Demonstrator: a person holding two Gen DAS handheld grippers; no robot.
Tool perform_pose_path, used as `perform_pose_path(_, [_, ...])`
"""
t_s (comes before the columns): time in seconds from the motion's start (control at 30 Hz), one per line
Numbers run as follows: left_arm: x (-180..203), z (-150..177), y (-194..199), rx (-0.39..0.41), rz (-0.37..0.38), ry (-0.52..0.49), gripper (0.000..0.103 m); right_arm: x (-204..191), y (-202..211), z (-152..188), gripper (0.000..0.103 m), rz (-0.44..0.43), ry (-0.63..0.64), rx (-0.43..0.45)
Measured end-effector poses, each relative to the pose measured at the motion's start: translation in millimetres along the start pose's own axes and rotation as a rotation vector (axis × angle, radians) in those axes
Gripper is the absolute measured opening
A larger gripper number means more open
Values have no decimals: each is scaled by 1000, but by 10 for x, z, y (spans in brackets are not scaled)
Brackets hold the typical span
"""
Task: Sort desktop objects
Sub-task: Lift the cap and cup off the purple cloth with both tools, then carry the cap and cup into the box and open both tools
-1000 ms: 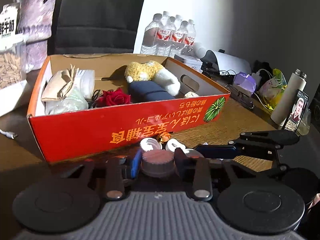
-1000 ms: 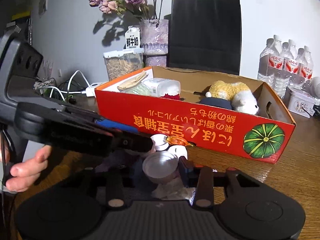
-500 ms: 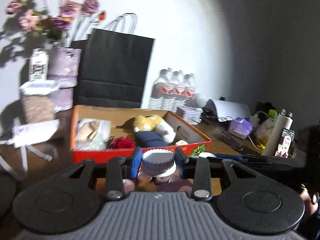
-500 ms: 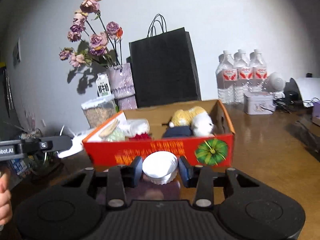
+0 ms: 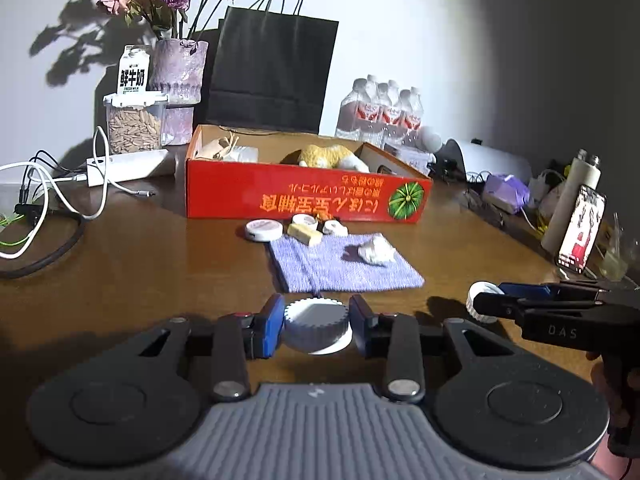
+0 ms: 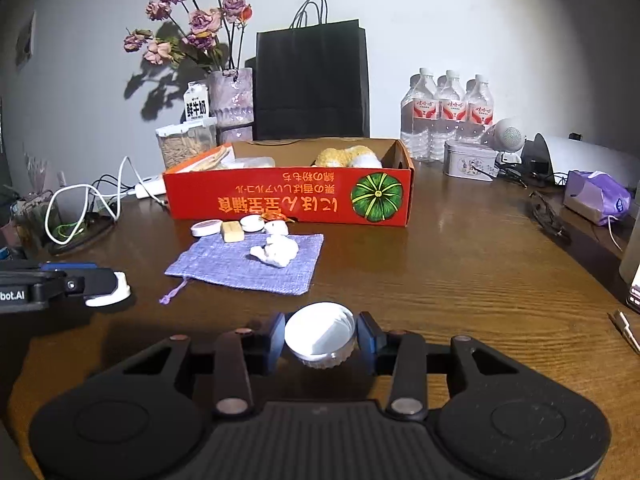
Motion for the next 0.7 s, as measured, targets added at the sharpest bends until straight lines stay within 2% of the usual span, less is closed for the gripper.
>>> perform_pose_path(0.13, [-80,-77,60,12,45,61,36,30,43,-116,38,2,-12,27])
perform_pose_path(0.23, [-133,-306,44,37,75,84,36,108,23,-411,38,-61,-31,49])
perform_pose_path(0.37, [-129,-977,-100,126,74,-21,36,192,-205,-1124,38,-122,1,85])
perform_pose_path(0.43, [-113,-1396,-341,127,78,-76,36,222,-485,-1549,38,-123,17,76])
perform_pose_path(0.47, [-113,-1602,-531,106,76,-93,36,221,-673,-1744,38,-131,33,61])
perform_pose_path(0.53, [-101,-1945,-1072,17,98,-110,36,231,-1178,-2114,38,-146,20,17])
perform_pose_path(0.6, [-116,-2155,-1690,-131,96,-90,36,261,-1684,-2355,38,-154,-30,-60])
perform_pose_path(0.63, [-134,-2230,-2021,-201,66,-85,36,268,-1980,-2463,38,-144,-43,-102])
perform_pose_path(0.7, [-199,-2309,-2516,-249,-15,-139,36,257,-2400,-2569,38,-139,-55,-162])
Point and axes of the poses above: each gripper's, at about its wrist camera, not at the fingertips, and y roughly against the way its jaws point, x to its right, z to its underside, the point moved 4 cm from there along -y, roughly the way its jaws point, and after that the axes turned 3 degrees about y, right-handed, at the moved point
